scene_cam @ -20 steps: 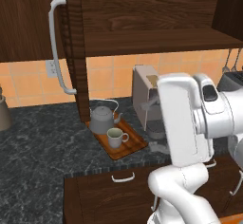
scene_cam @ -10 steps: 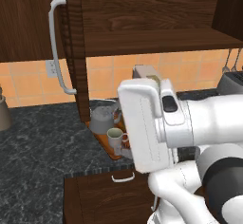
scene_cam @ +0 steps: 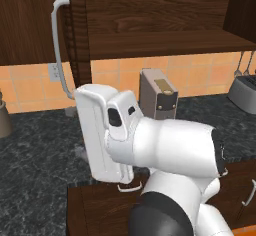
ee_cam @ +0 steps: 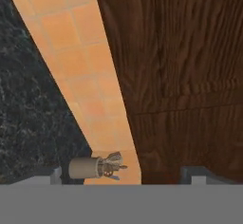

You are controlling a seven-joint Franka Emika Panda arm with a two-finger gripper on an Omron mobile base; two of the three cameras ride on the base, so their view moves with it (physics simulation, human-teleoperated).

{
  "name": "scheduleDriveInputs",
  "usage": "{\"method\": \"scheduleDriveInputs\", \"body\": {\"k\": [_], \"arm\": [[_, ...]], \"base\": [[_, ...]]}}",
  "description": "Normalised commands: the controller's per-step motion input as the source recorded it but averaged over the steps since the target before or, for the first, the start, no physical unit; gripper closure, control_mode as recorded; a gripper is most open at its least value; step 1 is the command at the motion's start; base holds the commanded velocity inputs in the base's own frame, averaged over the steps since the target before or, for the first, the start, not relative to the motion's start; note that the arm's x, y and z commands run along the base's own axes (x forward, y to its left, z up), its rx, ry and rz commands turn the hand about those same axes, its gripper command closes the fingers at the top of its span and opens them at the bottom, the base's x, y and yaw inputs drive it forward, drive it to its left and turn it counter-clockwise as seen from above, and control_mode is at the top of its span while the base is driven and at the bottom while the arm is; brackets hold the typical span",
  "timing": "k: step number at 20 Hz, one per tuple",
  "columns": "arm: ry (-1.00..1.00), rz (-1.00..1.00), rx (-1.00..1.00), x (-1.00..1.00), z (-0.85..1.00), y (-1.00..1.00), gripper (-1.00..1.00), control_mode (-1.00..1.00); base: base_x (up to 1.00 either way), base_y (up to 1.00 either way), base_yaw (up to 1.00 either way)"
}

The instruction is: Pick the kettle from the counter and place it on the tray. Then pick the mug from the cabinet and place it on the tray. Then close the cabinet doors.

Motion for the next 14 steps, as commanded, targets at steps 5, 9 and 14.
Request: {"method": "scheduleDriveInputs", "body": {"k": [5,9,14], "arm": [[0.0,-0.26,0.0,0.31,0.0,0.4,-1.0,-1.0],[0.03,-0.35,-0.01,0.41,0.06,0.15,-1.0,-1.0],[0.05,-0.22,0.0,0.15,0.22,0.0,-1.0,-1.0]], "base": [[0.0,0.0,0.0],[0.0,0.0,0.0],[0.0,0.0,0.0]]}}
